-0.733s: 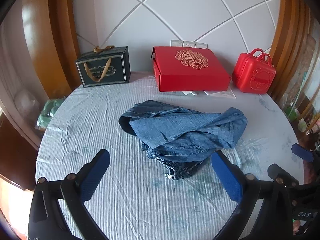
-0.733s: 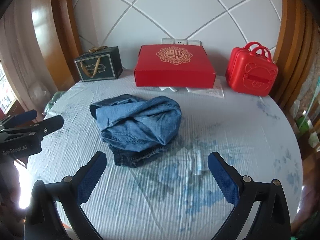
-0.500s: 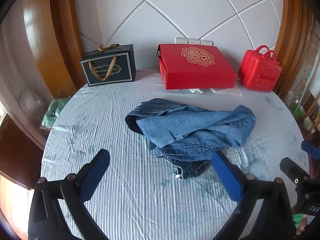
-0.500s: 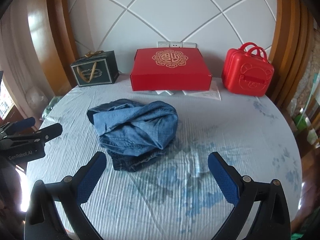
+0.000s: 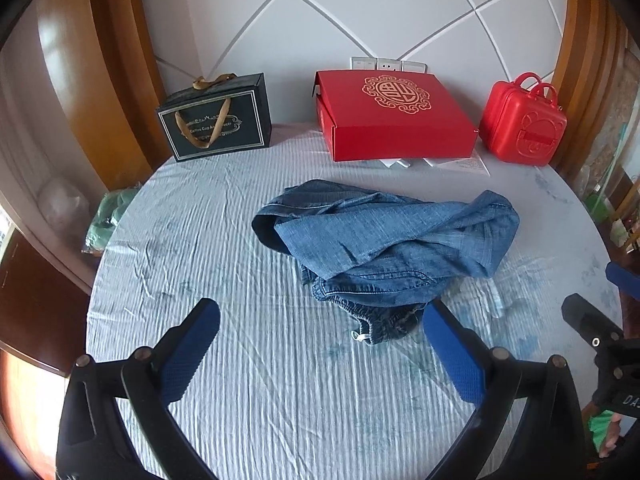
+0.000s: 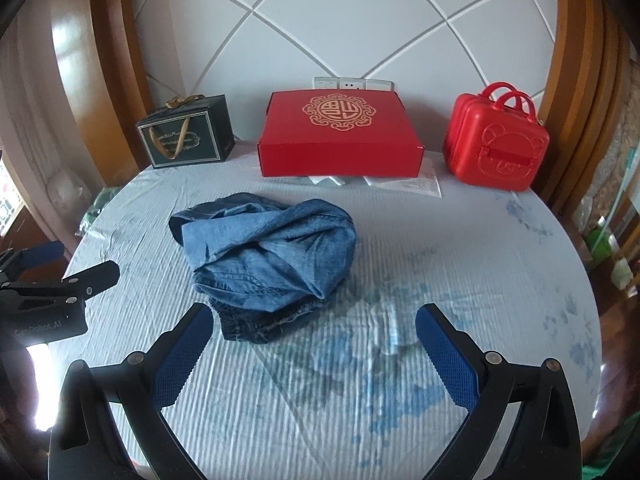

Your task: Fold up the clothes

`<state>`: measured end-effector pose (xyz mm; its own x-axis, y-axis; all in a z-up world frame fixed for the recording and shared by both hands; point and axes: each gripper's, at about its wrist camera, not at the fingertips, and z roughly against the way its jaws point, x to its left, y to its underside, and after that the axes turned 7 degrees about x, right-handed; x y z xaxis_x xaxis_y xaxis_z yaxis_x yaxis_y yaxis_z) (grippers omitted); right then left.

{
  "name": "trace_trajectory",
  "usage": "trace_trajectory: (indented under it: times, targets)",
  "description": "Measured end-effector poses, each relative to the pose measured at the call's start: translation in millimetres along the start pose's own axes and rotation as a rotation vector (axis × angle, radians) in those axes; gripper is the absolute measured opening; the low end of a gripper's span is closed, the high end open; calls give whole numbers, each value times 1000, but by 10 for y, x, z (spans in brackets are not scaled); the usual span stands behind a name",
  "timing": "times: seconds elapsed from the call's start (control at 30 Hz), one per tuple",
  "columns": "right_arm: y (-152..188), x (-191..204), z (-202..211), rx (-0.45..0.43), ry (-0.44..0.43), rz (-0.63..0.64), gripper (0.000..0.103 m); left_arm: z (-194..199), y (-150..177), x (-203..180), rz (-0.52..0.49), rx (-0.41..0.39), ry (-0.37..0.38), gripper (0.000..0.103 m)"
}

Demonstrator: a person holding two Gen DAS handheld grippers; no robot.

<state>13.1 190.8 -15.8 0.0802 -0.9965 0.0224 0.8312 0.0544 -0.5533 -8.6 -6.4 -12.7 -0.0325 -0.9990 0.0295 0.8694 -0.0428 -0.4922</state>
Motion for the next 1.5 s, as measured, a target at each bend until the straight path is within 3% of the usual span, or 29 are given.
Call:
trace_trajectory:
  times: [1.13,1.5]
  targets:
    - [-91,-22,-159,35,2,-11,103,-279,-64,36,-5,86,53,103]
    - [-221,-135,-466,97,-6,-33,103,-737,-283,201,23,154,44,103]
